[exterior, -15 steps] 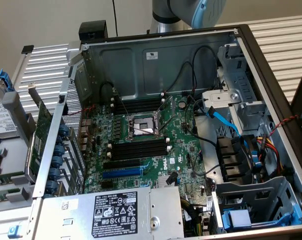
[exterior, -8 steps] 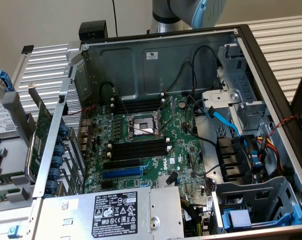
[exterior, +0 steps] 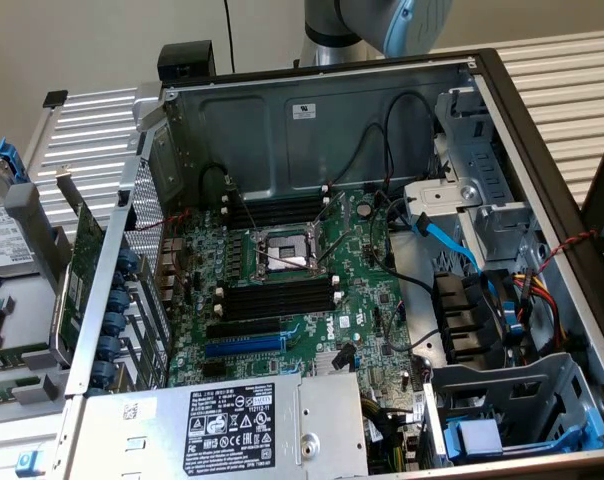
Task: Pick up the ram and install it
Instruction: 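Pick up the ram and move it above insertion slot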
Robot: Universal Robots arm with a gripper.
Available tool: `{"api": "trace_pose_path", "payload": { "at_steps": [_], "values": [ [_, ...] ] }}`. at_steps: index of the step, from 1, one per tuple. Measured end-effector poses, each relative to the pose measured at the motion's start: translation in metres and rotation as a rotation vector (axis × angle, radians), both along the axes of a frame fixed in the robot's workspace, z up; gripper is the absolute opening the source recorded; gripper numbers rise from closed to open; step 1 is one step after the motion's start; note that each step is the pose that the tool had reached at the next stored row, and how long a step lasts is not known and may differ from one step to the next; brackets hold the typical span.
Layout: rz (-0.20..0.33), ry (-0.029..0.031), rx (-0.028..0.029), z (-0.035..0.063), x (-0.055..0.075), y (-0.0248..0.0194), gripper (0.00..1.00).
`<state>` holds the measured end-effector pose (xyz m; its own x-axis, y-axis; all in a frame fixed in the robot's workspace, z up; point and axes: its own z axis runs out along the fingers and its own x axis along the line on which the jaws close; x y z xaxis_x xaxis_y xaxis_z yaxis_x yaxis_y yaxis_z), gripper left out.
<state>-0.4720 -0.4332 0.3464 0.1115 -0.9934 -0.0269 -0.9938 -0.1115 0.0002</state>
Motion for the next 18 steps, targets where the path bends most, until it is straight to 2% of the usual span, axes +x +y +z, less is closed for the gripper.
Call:
{"api": "trace_pose_path", "payload": {
  "at_steps": [8, 15, 16, 18],
  "values": [
    [-0.005, -0.0002, 0.0, -0.0141, 0.0, -0.0074, 0.36],
    [-0.034, 0.0001, 0.0, -0.0269, 0.0, -0.0086, 0.36],
    [-0.04, 0.0009, 0.0, -0.0286, 0.0, -0.0085, 0.36],
    [-0.05, 0.0072, -0.0003, -0.0306, 0.0, -0.0086, 0.36]
  ]
}}
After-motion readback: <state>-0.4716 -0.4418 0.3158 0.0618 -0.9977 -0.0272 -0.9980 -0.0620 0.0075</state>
